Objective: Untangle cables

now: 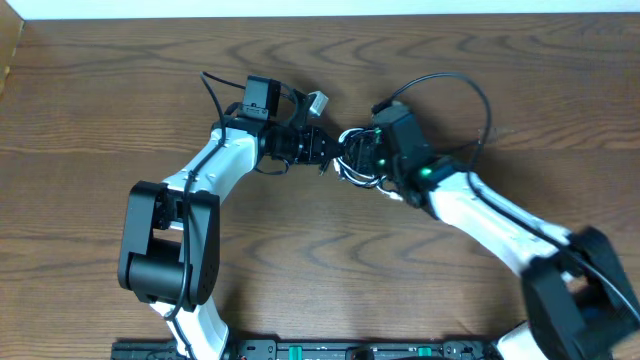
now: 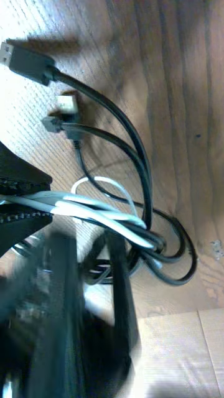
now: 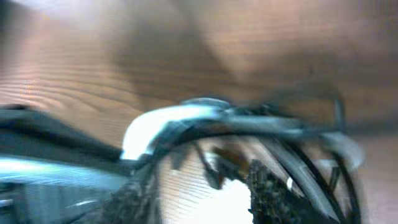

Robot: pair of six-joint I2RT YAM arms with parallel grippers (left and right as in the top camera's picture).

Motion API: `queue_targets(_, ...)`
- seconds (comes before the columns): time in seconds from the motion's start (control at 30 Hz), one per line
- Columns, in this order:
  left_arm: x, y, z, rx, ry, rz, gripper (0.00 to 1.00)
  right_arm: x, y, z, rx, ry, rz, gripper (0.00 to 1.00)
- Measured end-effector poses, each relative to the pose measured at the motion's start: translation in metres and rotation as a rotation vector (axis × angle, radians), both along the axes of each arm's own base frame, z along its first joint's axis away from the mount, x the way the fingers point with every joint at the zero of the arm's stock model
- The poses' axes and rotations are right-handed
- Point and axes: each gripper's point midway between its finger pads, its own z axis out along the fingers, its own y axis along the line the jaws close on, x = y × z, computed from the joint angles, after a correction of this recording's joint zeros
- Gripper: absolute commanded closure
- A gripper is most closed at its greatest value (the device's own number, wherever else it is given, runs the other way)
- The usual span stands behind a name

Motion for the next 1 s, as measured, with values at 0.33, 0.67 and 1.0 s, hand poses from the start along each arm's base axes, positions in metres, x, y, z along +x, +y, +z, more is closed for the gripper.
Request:
queue_targets(0.33, -0.002, -0.003, 0.001, -0.006, -0.002, -0.011, 0.92, -0.006, -0.041, 0.066, -0.009, -0.104, -0.067, 0.83)
queue_targets(0.67, -0.002, 0.000, -0.002, 0.016, -0.035, -0.030, 0.93, 0.018, -0.138, 0.018, -0.192, 0.012, -0.256, 0.27)
queue_targets(1.0, 0.000, 0.019, -0.006, 0.040, -0.105, -0.060, 0.93, 0.021, -0.148, -0.036, -0.305, 0.073, -0.048, 0.20)
